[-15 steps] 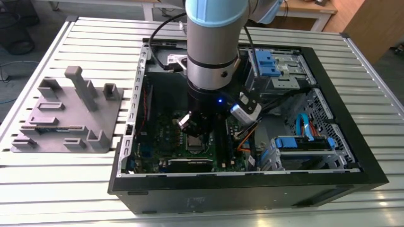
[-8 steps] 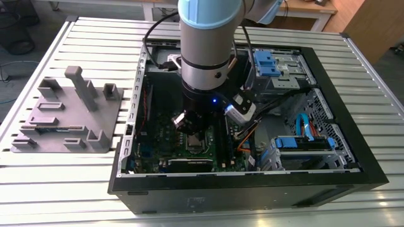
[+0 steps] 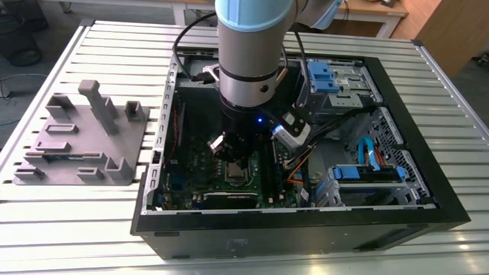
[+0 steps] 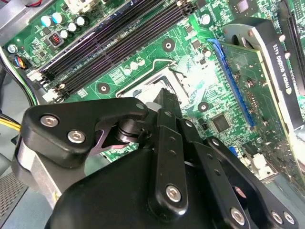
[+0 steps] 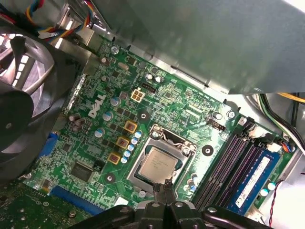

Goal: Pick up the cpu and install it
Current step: 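Install the first cpu locking lever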

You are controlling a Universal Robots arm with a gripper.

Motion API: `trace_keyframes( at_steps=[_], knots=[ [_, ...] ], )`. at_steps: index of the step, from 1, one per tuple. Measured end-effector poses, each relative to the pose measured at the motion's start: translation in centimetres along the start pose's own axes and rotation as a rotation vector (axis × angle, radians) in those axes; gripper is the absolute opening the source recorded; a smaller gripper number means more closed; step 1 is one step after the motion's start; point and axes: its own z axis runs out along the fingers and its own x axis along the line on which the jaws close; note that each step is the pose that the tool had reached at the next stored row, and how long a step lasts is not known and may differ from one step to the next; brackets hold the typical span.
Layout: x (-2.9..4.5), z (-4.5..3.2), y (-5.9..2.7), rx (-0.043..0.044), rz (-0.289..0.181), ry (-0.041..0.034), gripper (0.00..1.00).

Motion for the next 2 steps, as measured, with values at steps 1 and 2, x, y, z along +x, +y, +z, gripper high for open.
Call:
trace_keyframes(
  at_steps=[1, 2],
  knots=[
    [0.0, 0.0, 0.0, 0.0, 0.0, 0.0, 0.11],
    [0.0, 0.0, 0.0, 0.0, 0.0, -0.0001, 0.11]
  ],
)
